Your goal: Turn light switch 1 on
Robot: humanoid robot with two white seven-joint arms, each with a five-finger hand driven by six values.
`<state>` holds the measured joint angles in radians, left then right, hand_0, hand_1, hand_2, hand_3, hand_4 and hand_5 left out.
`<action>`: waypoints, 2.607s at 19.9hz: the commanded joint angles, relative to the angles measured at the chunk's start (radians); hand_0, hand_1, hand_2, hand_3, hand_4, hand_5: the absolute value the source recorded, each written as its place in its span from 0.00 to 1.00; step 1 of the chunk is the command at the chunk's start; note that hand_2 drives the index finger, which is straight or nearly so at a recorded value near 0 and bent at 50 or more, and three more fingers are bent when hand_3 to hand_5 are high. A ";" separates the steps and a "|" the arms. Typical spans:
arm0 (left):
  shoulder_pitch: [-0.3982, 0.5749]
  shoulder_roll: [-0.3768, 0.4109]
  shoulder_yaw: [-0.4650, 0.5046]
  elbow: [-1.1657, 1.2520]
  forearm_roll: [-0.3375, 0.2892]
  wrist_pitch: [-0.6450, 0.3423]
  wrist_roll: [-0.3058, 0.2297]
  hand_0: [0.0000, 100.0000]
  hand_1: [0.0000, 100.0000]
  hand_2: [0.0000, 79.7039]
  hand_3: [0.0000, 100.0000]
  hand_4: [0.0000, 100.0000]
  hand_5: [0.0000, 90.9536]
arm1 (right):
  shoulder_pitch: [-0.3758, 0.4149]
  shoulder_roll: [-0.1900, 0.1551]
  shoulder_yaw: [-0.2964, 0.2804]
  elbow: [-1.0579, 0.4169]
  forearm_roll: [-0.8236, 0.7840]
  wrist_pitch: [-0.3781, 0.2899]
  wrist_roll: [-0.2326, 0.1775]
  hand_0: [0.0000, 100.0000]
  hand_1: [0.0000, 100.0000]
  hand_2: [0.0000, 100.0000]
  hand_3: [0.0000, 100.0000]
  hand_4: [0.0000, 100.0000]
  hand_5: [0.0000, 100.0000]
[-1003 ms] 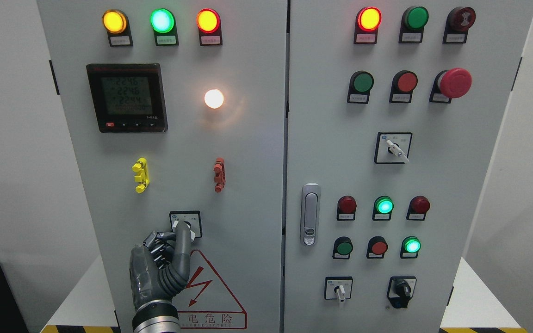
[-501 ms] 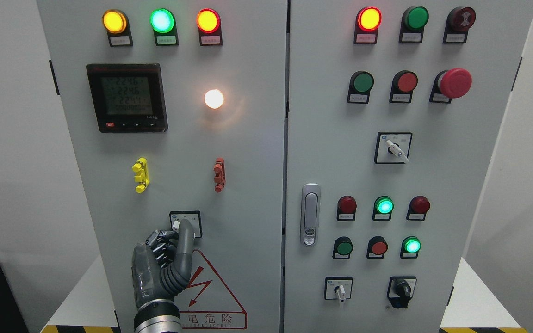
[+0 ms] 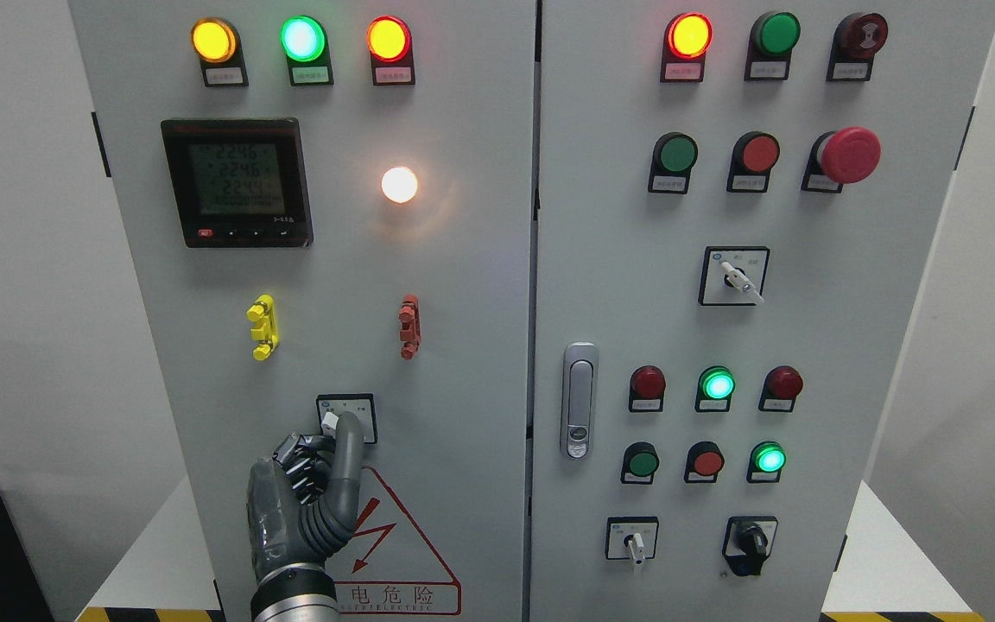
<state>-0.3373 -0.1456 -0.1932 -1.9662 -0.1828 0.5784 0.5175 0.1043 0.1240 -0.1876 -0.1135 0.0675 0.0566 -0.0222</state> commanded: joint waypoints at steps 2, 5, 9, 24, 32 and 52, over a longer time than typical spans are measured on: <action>0.023 0.004 -0.014 -0.006 -0.001 -0.002 -0.001 0.27 0.38 0.79 1.00 0.97 0.93 | 0.000 0.000 0.000 0.000 0.000 0.000 0.001 0.00 0.00 0.00 0.00 0.00 0.00; 0.029 0.004 -0.015 -0.008 -0.001 -0.005 -0.001 0.27 0.38 0.80 1.00 0.97 0.93 | 0.000 0.000 0.000 0.000 0.000 0.000 0.001 0.00 0.00 0.00 0.00 0.00 0.00; 0.056 0.008 -0.023 -0.008 -0.001 -0.081 -0.002 0.26 0.37 0.81 1.00 0.97 0.94 | 0.000 -0.001 0.000 0.000 0.000 0.000 0.001 0.00 0.00 0.00 0.00 0.00 0.00; 0.446 0.061 0.035 0.052 0.002 -0.523 -0.132 0.28 0.32 0.83 1.00 1.00 0.94 | 0.000 0.000 0.000 0.000 0.000 0.000 0.001 0.00 0.00 0.00 0.00 0.00 0.00; 0.681 0.147 0.164 0.491 0.163 -0.788 -0.206 0.27 0.30 0.70 0.96 1.00 0.82 | 0.000 0.000 -0.001 0.000 0.000 0.000 0.001 0.00 0.00 0.00 0.00 0.00 0.00; 0.577 0.109 0.155 1.794 0.154 -0.679 -0.643 0.32 0.17 0.00 0.02 0.13 0.00 | 0.000 0.000 0.000 0.000 0.000 0.000 0.001 0.00 0.00 0.00 0.00 0.00 0.00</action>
<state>0.2676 -0.0244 -0.0455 -0.6396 -0.0029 -0.2155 -0.0521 0.1043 0.1239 -0.1876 -0.1134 0.0675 0.0573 -0.0222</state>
